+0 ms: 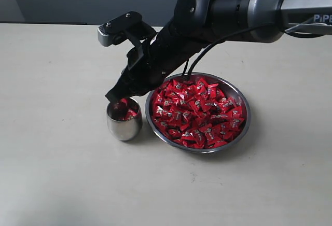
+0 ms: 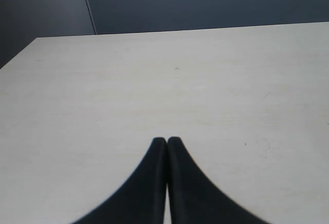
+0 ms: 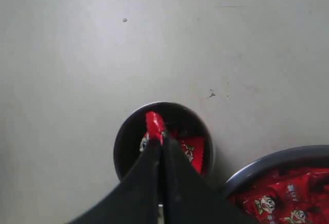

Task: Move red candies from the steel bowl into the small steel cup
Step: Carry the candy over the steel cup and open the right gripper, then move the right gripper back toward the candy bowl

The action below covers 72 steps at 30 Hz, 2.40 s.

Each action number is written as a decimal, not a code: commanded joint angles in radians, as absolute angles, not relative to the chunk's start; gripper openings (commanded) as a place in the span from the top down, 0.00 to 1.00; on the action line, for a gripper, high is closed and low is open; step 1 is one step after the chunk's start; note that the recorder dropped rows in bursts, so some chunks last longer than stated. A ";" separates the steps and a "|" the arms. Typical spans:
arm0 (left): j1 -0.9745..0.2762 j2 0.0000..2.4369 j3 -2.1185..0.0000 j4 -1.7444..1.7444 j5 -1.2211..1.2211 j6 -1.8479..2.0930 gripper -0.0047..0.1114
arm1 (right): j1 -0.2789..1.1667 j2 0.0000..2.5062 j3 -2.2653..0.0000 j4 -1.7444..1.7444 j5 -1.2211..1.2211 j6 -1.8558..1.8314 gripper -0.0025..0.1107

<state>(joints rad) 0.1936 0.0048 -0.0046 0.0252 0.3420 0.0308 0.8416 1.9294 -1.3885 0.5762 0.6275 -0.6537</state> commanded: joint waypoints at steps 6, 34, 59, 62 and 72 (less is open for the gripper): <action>0.187 0.000 0.000 0.027 0.334 0.029 0.96 | 0.841 1.930 -1.396 0.568 0.640 -0.661 0.90; 0.187 0.000 0.000 0.027 0.334 0.029 0.96 | 0.828 1.789 -1.376 0.548 0.470 -0.654 0.83; 0.187 0.000 0.000 0.027 0.334 0.029 0.96 | 0.523 1.379 -0.797 0.734 0.050 -0.589 0.83; 0.187 0.000 0.000 0.027 0.334 0.029 0.96 | 0.523 1.385 -0.779 0.754 0.036 -0.589 0.83; 0.187 0.000 0.000 0.027 0.334 0.029 0.96 | 0.523 1.467 -0.785 0.753 0.065 -0.586 0.83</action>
<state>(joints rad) 0.1936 0.0048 -0.0046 0.0252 0.3420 0.0308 0.5298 1.4392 -0.7814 0.7492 0.0546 -0.5871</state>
